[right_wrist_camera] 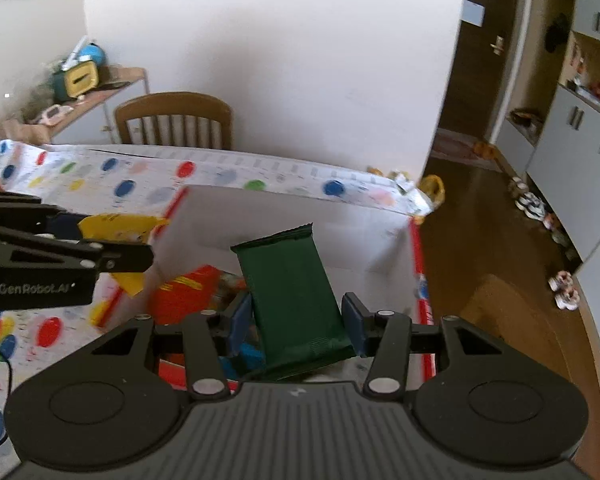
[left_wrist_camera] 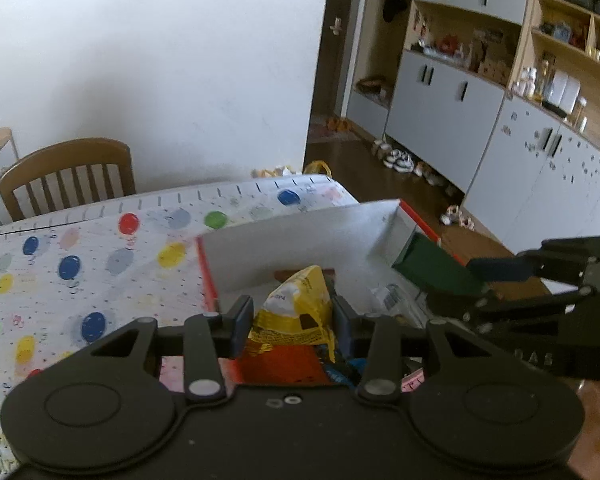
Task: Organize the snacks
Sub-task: 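Carry the yellow snack and green packet over the red box with both tools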
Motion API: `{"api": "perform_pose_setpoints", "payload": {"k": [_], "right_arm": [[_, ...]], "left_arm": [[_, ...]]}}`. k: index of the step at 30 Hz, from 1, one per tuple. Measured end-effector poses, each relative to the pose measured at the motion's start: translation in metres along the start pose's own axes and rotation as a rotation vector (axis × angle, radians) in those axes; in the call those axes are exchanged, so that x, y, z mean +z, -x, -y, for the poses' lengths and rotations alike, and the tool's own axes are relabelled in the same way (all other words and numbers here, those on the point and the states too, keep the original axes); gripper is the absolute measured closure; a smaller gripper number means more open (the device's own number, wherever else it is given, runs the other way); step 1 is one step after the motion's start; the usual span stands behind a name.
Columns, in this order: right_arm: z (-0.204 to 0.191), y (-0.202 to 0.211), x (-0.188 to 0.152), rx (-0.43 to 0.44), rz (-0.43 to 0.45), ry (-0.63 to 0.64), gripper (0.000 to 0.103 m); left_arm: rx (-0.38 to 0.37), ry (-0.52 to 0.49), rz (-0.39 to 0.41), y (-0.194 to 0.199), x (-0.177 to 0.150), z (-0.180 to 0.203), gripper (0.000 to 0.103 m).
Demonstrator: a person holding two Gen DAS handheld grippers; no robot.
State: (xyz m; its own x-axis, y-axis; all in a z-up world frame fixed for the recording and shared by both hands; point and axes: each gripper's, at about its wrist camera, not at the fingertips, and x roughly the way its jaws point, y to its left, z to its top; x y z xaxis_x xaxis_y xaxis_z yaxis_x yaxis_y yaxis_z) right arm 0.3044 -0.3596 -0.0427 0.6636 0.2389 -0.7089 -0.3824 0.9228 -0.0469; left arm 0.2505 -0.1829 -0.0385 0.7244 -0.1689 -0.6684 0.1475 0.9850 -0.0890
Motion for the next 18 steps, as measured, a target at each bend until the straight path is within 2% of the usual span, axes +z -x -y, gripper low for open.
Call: {"api": "perform_pose_setpoints", "payload": {"k": [7, 15, 18], "right_arm": [[0.023, -0.028, -0.009, -0.026, -0.041, -0.001, 0.054], [0.018, -0.07, -0.015, -0.03, -0.112, 0.119, 0.054], [0.016, -0.085, -0.014, -0.034, -0.134, 0.144, 0.054]], "left_arm": [[0.014, -0.011, -0.087, -0.043, 0.007, 0.016, 0.063], [0.025, -0.021, -0.188, -0.089, 0.012, 0.027, 0.063], [0.035, -0.035, -0.204, -0.1, 0.013, 0.03, 0.063]]}}
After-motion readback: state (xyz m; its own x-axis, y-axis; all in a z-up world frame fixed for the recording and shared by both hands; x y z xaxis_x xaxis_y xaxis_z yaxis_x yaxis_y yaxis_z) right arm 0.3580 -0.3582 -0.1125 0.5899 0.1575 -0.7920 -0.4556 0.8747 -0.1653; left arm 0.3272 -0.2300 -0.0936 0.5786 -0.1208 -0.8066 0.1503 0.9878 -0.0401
